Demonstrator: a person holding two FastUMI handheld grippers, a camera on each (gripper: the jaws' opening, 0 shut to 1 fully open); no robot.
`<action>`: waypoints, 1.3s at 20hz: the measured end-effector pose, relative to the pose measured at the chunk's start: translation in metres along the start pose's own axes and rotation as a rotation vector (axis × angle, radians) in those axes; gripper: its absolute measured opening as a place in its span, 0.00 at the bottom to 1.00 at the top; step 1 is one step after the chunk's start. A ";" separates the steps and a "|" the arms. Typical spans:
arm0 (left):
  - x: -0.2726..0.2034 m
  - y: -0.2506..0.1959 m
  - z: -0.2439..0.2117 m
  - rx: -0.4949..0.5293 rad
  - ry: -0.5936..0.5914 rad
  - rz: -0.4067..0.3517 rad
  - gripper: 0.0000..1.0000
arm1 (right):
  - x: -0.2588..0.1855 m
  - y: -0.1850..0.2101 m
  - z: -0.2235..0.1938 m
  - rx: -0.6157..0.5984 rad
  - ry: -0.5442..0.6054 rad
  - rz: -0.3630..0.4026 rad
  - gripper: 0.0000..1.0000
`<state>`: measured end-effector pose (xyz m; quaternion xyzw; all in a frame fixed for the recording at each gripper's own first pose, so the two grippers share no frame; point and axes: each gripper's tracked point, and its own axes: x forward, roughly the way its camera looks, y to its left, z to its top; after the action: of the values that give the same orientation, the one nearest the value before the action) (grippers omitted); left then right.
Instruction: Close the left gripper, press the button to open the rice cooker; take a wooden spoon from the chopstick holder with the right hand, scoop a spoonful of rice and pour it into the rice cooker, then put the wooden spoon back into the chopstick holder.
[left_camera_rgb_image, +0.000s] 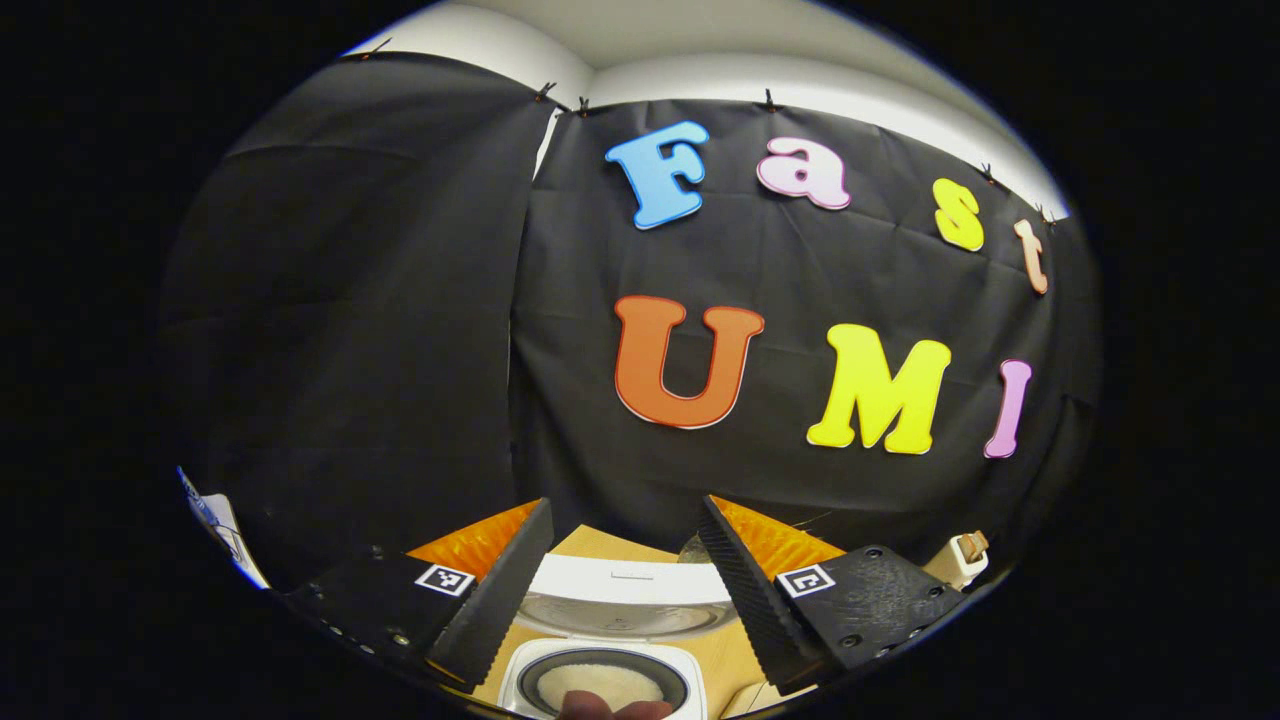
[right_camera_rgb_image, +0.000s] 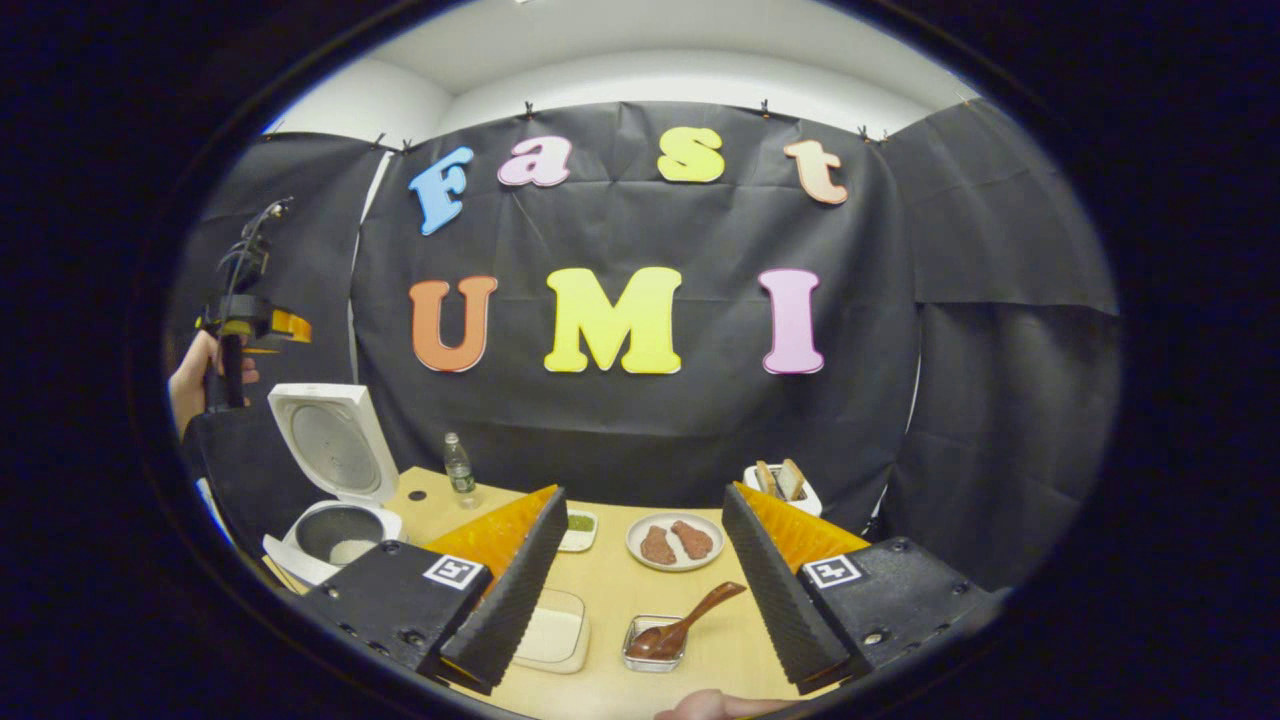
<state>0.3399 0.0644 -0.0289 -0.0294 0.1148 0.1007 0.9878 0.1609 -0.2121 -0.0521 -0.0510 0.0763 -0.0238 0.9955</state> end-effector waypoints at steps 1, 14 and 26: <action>0.011 0.001 -0.006 0.003 0.020 0.006 0.94 | -0.004 0.004 0.000 -0.011 0.005 -0.001 1.00; 0.028 0.007 -0.053 0.001 0.201 0.017 0.96 | -0.021 0.080 0.026 -0.065 -0.016 0.061 0.99; -0.047 0.010 -0.092 0.025 0.244 -0.005 0.97 | -0.041 0.163 0.049 -0.104 -0.069 0.176 1.00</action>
<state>0.2724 0.0576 -0.1079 -0.0292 0.2352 0.0927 0.9671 0.1341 -0.0427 -0.0145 -0.0965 0.0471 0.0693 0.9918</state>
